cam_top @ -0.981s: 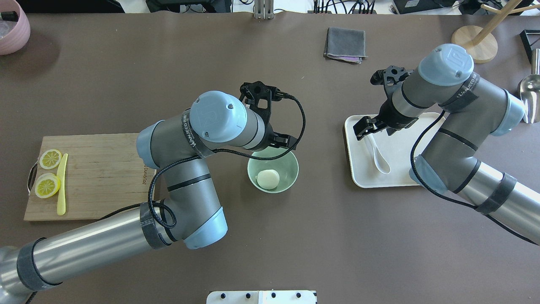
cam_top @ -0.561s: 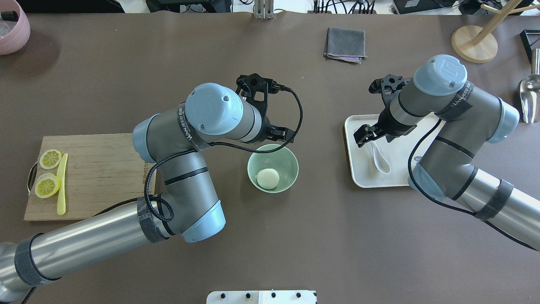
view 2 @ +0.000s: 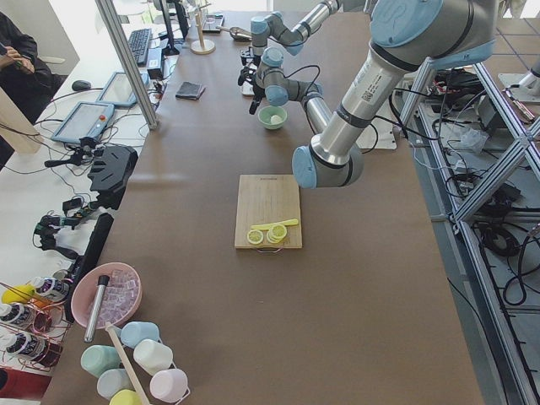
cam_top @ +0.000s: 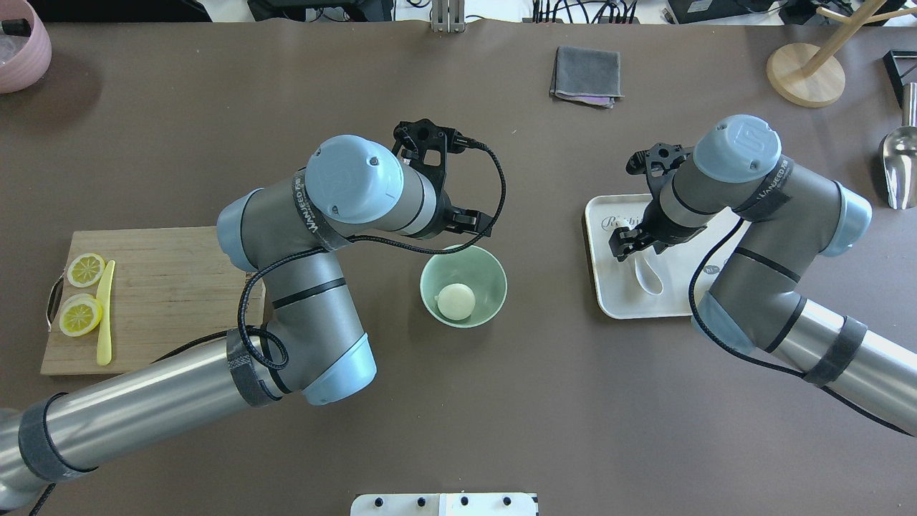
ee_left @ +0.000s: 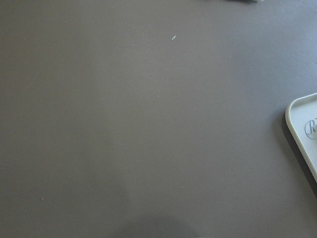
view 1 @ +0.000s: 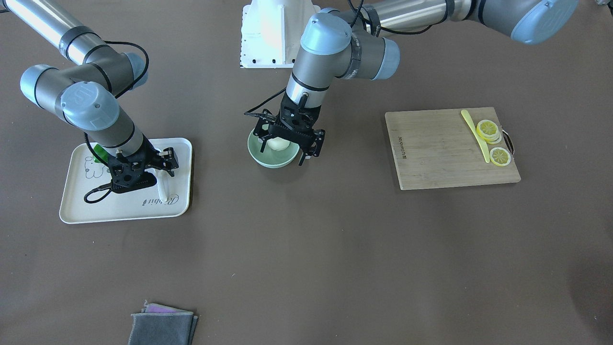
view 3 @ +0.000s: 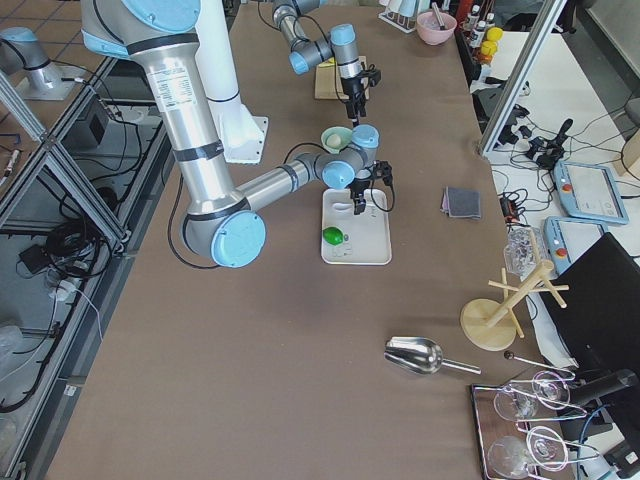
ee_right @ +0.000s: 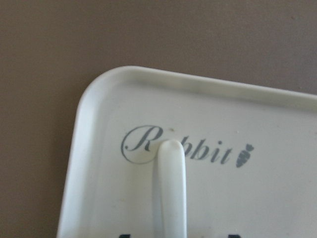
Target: Put spoon and bun in bowl
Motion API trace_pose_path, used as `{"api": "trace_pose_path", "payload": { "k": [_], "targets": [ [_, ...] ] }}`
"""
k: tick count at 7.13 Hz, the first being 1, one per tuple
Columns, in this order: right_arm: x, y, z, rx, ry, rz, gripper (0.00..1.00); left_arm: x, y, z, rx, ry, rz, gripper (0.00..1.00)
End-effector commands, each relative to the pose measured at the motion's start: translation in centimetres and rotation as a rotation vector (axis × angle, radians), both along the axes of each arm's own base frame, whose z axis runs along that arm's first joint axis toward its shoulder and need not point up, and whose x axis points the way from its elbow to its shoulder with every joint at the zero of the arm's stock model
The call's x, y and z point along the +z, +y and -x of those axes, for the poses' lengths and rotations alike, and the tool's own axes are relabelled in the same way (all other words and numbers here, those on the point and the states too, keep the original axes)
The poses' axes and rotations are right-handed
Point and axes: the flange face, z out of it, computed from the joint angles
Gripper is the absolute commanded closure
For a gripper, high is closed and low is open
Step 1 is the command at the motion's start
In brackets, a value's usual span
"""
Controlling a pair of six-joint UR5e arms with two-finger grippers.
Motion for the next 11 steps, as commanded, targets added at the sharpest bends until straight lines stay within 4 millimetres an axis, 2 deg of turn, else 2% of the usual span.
{"api": "trace_pose_path", "payload": {
  "k": [1, 4, 6, 7, 9, 10, 11],
  "targets": [
    [0.0, -0.4, -0.3, 0.011, 0.008, -0.012, 1.0, 0.7, 0.0, -0.1, 0.001, -0.009, 0.002, 0.02],
    [-0.8, -0.7, -0.4, 0.018, -0.004, -0.02, 1.0, 0.9, -0.1, 0.1, 0.0, 0.0, -0.003, 0.02],
    [-5.9, -3.5, -4.3, 0.054, -0.098, -0.022, 1.0, 0.4, -1.9, 2.0, -0.03, 0.019, -0.011, 0.02],
    [-8.7, -4.5, -4.6, 0.06, -0.129, -0.032, 1.0, 0.7, -3.9, 4.0, -0.022, 0.011, -0.019, 0.02],
    [-15.1, -6.2, -3.4, 0.117, -0.159, -0.047, 1.0, 6.9, -7.4, 10.3, 0.059, -0.073, -0.101, 0.02],
    [-19.5, -7.1, -2.1, 0.181, -0.198, -0.014, 1.0, 10.4, -9.0, 14.6, 0.061, -0.137, -0.175, 0.02],
    [-21.8, -6.2, 0.6, 0.198, -0.215, 0.008, 1.0, 13.4, -10.2, 19.5, 0.095, -0.146, -0.171, 0.02]
  ]
}}
